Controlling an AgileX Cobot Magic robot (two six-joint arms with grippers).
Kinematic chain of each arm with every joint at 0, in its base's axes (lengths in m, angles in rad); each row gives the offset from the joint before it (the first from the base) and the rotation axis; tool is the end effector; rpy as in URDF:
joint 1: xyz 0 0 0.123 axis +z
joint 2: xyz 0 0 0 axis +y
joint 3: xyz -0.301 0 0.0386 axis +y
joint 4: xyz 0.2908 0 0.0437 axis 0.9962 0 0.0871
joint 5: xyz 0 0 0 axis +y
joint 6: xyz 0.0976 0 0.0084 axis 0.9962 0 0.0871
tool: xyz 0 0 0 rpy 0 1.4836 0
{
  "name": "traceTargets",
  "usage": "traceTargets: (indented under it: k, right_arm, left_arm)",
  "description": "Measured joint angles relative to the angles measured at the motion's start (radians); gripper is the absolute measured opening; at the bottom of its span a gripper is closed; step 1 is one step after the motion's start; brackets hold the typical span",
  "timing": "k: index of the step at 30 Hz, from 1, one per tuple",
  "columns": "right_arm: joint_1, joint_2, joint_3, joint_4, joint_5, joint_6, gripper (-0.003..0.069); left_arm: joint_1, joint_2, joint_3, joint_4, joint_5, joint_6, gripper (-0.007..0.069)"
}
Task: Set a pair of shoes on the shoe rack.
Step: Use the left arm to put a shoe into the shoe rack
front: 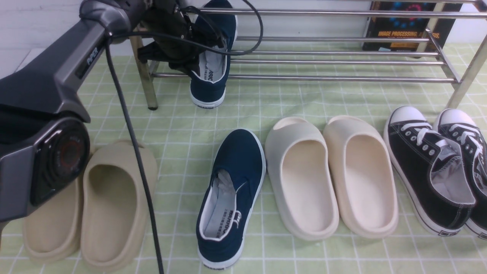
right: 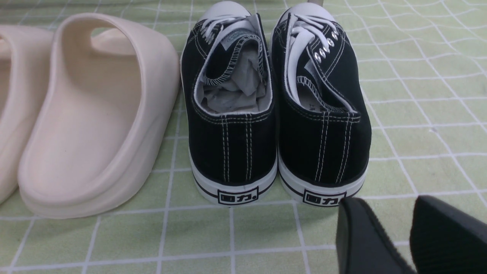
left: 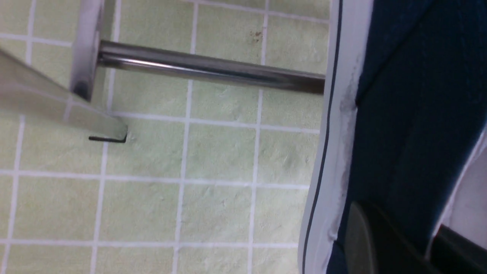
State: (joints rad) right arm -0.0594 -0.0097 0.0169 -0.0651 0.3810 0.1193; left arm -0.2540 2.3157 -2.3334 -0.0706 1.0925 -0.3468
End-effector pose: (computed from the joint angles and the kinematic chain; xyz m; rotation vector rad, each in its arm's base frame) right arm 0.0830 -0.0073 0.1712 0.1272 1.8667 -0.0230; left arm 0.5562 -0.1507 0.2853 -0.1377 2.5836 -0.3193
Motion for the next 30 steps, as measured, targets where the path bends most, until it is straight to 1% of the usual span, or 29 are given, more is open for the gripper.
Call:
traceTargets:
  k: [4,7,8,9,13,14,15,16,18,20,21,25,28,30]
  right_arm:
    - [0.000,0.000,0.000,0.000,0.000,0.000,0.0239]
    - [0.000,0.000,0.000,0.000,0.000,0.000,0.0239]
    - [0.000,0.000,0.000,0.000,0.000,0.000,0.0239]
    - [0.000,0.000,0.000,0.000,0.000,0.000,0.0239]
    - [0.000,0.000,0.000,0.000,0.000,0.000,0.0239]
    - [0.000,0.000,0.000,0.000,0.000,0.000,0.0239]
    - [0.000,0.000,0.000,0.000,0.000,0.000,0.0239]
    - [0.000,0.000,0.000,0.000,0.000,0.000,0.0239]
    - [0.000,0.000,0.000,0.000,0.000,0.000,0.0239]
    - [0.000,0.000,0.000,0.000,0.000,0.000,0.0239]
    - [0.000,0.000,0.000,0.000,0.000,0.000,0.0239]
    - [0.000,0.000,0.000,0.000,0.000,0.000,0.0239]
    - [0.000,0.000,0.000,0.000,0.000,0.000,0.0239]
    - [0.000,0.000,0.000,0.000,0.000,0.000,0.0239]
  left_arm:
    - [0.000,0.019,0.000,0.000,-0.002,0.000,0.0024]
    - [0.000,0.021,0.000,0.001,-0.010,0.000,0.0055]
    - [0.000,0.021,0.000,0.001,-0.011,0.000,0.0055]
    - [0.000,0.021,-0.001,0.001,-0.015,0.000,0.0071]
    - [0.001,0.015,-0.003,0.005,-0.051,0.000,0.0182]
    - [0.001,0.010,-0.003,0.005,-0.051,0.000,0.0211]
    - [0.001,0.010,-0.003,0.005,-0.051,0.000,0.0216]
    - [0.001,0.000,-0.003,0.005,-0.050,0.000,0.0254]
    - [0.001,-0.020,-0.010,0.009,-0.040,0.000,0.0298]
    - [0.001,-0.032,-0.019,0.017,-0.033,0.000,0.0309]
    - [0.001,-0.053,-0.040,0.027,0.000,0.000,0.0316]
    - [0.001,-0.103,-0.067,0.048,0.072,0.008,0.0295]
    - [-0.005,-0.142,-0.072,0.058,0.139,0.029,0.0223]
    - [-0.021,-0.152,-0.070,0.071,0.155,0.050,0.0150]
